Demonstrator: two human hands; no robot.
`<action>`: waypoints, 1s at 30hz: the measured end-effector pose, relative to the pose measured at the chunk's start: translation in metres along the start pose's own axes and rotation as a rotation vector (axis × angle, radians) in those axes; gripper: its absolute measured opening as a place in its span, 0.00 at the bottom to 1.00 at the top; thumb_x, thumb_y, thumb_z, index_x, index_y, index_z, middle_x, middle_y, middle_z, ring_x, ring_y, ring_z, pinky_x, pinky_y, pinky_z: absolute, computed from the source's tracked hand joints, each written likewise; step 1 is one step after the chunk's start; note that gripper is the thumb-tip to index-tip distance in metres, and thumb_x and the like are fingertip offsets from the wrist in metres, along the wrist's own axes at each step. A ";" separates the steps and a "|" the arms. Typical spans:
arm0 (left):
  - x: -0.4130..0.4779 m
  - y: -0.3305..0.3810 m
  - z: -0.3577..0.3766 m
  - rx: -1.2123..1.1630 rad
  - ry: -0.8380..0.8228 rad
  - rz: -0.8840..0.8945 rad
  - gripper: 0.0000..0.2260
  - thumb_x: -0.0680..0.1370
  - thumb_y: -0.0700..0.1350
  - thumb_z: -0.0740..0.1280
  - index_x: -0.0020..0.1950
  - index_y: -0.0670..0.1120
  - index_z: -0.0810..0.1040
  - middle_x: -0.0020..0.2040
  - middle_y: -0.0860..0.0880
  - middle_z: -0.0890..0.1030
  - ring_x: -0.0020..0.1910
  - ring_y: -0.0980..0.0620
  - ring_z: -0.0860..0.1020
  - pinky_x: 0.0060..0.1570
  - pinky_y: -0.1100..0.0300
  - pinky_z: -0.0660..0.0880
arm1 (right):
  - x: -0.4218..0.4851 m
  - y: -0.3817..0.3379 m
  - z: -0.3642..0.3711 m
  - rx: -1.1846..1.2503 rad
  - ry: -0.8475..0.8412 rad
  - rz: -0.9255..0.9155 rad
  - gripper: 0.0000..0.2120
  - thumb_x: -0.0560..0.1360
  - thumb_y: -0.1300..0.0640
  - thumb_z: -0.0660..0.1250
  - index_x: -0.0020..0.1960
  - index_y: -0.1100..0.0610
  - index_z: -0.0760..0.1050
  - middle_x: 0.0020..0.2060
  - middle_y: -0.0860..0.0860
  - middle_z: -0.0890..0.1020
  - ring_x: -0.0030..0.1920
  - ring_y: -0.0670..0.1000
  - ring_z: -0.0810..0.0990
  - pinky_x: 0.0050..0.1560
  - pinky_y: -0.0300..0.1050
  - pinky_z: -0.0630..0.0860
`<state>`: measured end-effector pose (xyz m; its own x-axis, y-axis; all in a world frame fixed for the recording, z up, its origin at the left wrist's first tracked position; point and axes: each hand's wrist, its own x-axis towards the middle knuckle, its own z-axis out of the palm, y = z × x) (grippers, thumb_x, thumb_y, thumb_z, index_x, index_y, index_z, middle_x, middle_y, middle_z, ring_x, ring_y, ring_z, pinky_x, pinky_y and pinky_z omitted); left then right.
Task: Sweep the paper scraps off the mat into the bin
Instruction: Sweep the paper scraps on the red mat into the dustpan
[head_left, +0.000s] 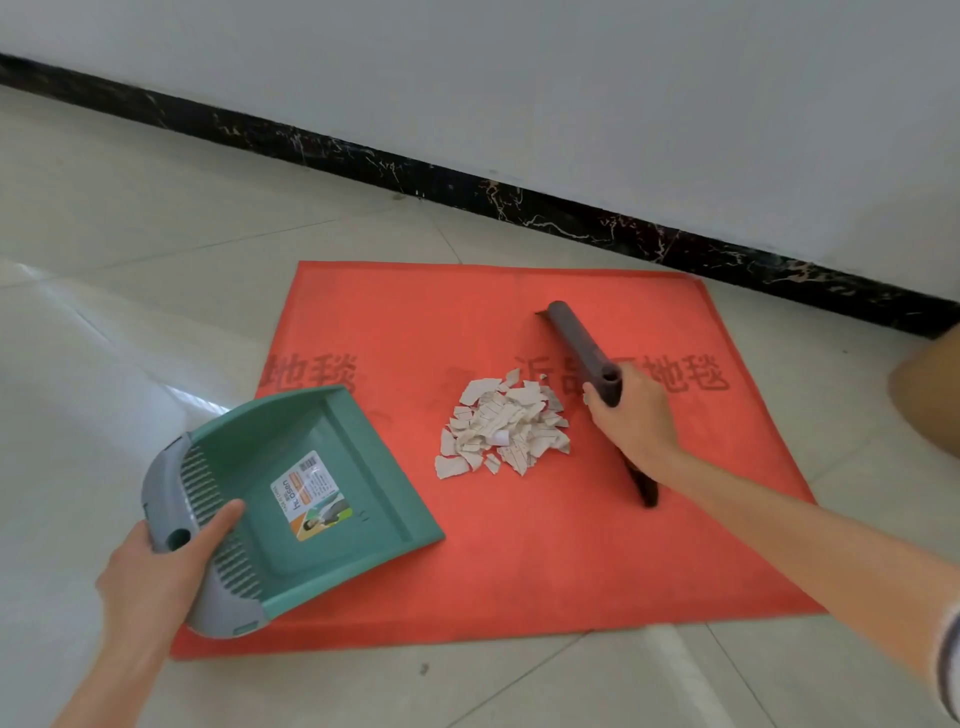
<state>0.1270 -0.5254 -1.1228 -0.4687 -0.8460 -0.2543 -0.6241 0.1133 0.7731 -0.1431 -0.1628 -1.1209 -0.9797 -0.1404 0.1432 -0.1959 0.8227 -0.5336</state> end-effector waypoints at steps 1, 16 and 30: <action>0.000 -0.001 0.000 -0.002 -0.001 0.002 0.21 0.69 0.61 0.75 0.47 0.47 0.75 0.43 0.43 0.81 0.44 0.38 0.79 0.47 0.40 0.78 | -0.001 -0.006 0.001 0.025 0.003 -0.006 0.13 0.74 0.53 0.69 0.54 0.60 0.76 0.47 0.55 0.81 0.47 0.54 0.79 0.44 0.46 0.73; 0.001 0.009 0.009 -0.025 -0.072 0.037 0.20 0.68 0.57 0.77 0.50 0.45 0.80 0.40 0.49 0.81 0.41 0.48 0.80 0.38 0.53 0.75 | 0.018 0.012 -0.042 -0.197 -0.003 -0.014 0.17 0.76 0.51 0.67 0.58 0.62 0.75 0.48 0.60 0.81 0.48 0.62 0.79 0.42 0.46 0.70; -0.011 0.023 0.027 -0.036 -0.114 0.058 0.17 0.67 0.57 0.78 0.46 0.48 0.78 0.39 0.53 0.81 0.39 0.56 0.79 0.33 0.61 0.72 | -0.054 -0.065 0.023 0.117 -0.104 -0.085 0.09 0.74 0.54 0.69 0.45 0.52 0.68 0.38 0.48 0.75 0.38 0.49 0.71 0.34 0.37 0.59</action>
<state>0.1010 -0.4991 -1.1183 -0.5725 -0.7738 -0.2709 -0.5719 0.1401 0.8083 -0.0783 -0.2216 -1.1127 -0.9573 -0.2680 0.1081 -0.2760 0.7365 -0.6176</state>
